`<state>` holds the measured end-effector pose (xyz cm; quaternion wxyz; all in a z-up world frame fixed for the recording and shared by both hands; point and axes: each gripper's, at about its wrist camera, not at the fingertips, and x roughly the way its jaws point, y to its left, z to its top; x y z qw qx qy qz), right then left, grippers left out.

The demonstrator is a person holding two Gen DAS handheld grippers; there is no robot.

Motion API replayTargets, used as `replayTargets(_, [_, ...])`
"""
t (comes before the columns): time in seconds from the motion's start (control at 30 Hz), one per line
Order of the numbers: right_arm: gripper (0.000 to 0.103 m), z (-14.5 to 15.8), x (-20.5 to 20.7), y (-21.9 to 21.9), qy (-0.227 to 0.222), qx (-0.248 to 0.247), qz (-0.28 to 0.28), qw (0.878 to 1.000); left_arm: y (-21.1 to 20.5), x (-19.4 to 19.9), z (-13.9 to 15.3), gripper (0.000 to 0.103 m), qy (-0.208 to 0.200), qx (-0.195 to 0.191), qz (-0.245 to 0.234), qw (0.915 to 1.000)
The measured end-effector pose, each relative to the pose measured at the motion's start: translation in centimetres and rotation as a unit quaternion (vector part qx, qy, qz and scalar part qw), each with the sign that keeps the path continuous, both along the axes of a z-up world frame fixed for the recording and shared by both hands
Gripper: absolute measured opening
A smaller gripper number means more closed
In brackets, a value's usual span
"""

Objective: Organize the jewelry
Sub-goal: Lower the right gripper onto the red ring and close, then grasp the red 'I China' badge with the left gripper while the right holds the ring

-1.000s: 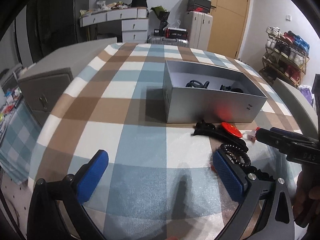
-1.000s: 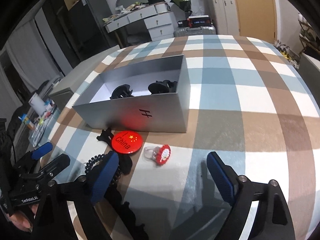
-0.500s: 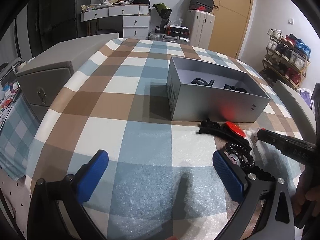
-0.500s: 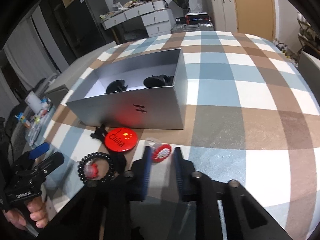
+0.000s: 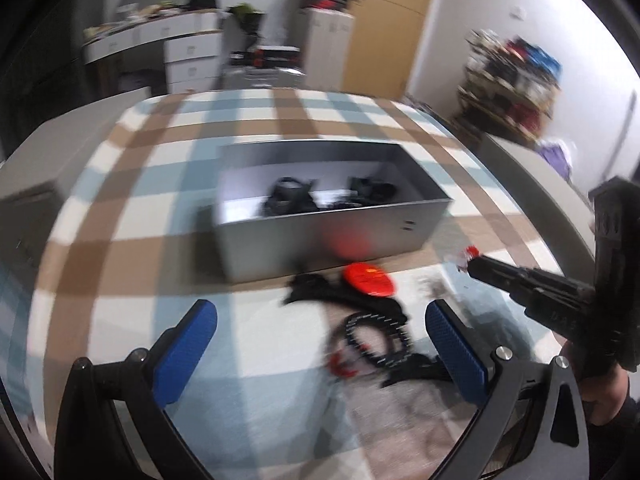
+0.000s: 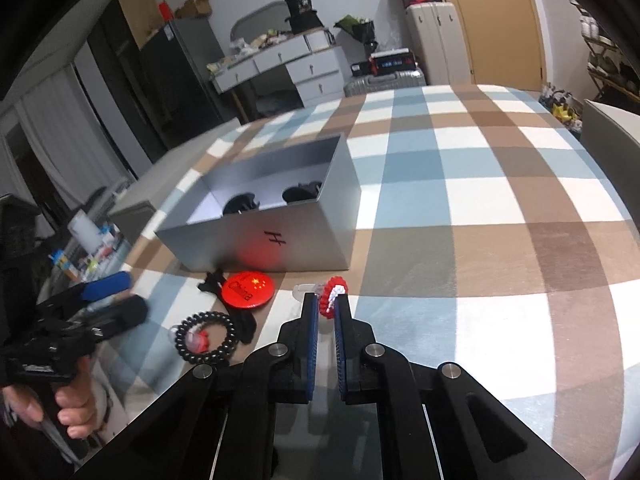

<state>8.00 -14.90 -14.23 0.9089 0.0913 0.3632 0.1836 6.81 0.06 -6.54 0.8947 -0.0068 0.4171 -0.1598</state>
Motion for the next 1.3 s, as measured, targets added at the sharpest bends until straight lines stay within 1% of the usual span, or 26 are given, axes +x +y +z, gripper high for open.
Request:
replayTargets(0.1, [0.007,0.3,-0.5,-1.0,-0.007,0.011,-0.004,1.000,-1.7,1.3,-0.6,0.101,0.013,0.016,-0.026,0.9995])
replayTargets(0.2, [0.007,0.4,-1.1,-1.6,-0.016,0.014,-0.005,1.000,-2.7,2.2,-1.2,0.101,0.028,0.018,-0.047,0.9983])
replayTargets(0.33, [0.007,0.5,-1.6,-2.5,-0.030,0.019,-0.015,0.999,-3.8,3.0,-1.7,0.100,0.039,0.037,-0.061,0.9967])
replayTargets(0.37, [0.007,0.5,-1.6,-2.8,-0.032,0.022,-0.017,0.999,-3.7,3.0,-1.7,0.099,0.040,0.036,-0.063,0.9965])
replayTargets(0.43, [0.007,0.5,-1.5,-3.2,-0.034,0.031,-0.019,0.999,-4.2,3.4,-1.9,0.092,0.051,0.037,-0.074,0.9952])
replayTargets(0.47, [0.007,0.5,-1.5,-3.3,-0.034,0.034,-0.019,0.999,-4.3,3.3,-2.0,0.092,0.055,0.042,-0.076,0.9947])
replayTargets(0.53, [0.007,0.5,-1.3,-3.4,-0.035,0.035,-0.017,0.999,-4.7,3.8,-2.6,0.086,0.072,0.065,-0.074,0.9925])
replayTargets(0.57, [0.007,0.5,-1.3,-3.5,-0.036,0.038,-0.016,0.999,-4.7,3.8,-2.5,0.084,0.067,0.070,-0.071,0.9927])
replayTargets(0.7, [0.007,0.7,-1.5,-3.7,-0.042,0.044,-0.014,0.998,-5.0,3.9,-2.5,0.080,0.069,0.084,-0.071,0.9915])
replayTargets(0.77, [0.007,0.7,-1.7,-3.9,-0.043,0.047,-0.013,0.998,-5.3,3.9,-2.6,0.073,0.067,0.101,-0.067,0.9904])
replayTargets(0.83, [0.007,0.6,-1.7,-4.0,-0.042,0.049,-0.015,0.998,-5.5,3.7,-2.6,0.061,0.061,0.120,-0.065,0.9887])
replayTargets(0.87, [0.007,0.5,-1.7,-4.0,-0.040,0.050,-0.015,0.998,-5.5,3.7,-2.5,0.057,0.059,0.124,-0.064,0.9884])
replayTargets(0.93, [0.007,0.5,-1.9,-4.1,-0.039,0.050,-0.017,0.998,-5.4,3.8,-2.5,0.044,0.058,0.132,-0.061,0.9877])
replayTargets(1.0, [0.007,0.5,-2.0,-4.1,-0.040,0.051,-0.017,0.998,-5.3,3.9,-2.4,0.037,0.058,0.136,-0.062,0.9871])
replayTargets(1.07, [0.007,0.6,-2.1,-4.2,-0.041,0.051,-0.018,0.998,-5.4,3.8,-2.5,0.037,0.058,0.141,-0.065,0.9862])
replayTargets(1.2, [0.007,0.9,-2.4,-4.1,-0.043,0.050,-0.018,0.998,-5.5,3.5,-2.4,0.037,0.059,0.138,-0.071,0.9862])
replayTargets(1.3, [0.007,1.2,-2.7,-4.2,-0.047,0.050,-0.019,0.997,-5.4,2.9,-1.9,0.037,0.053,0.126,-0.074,0.9878])
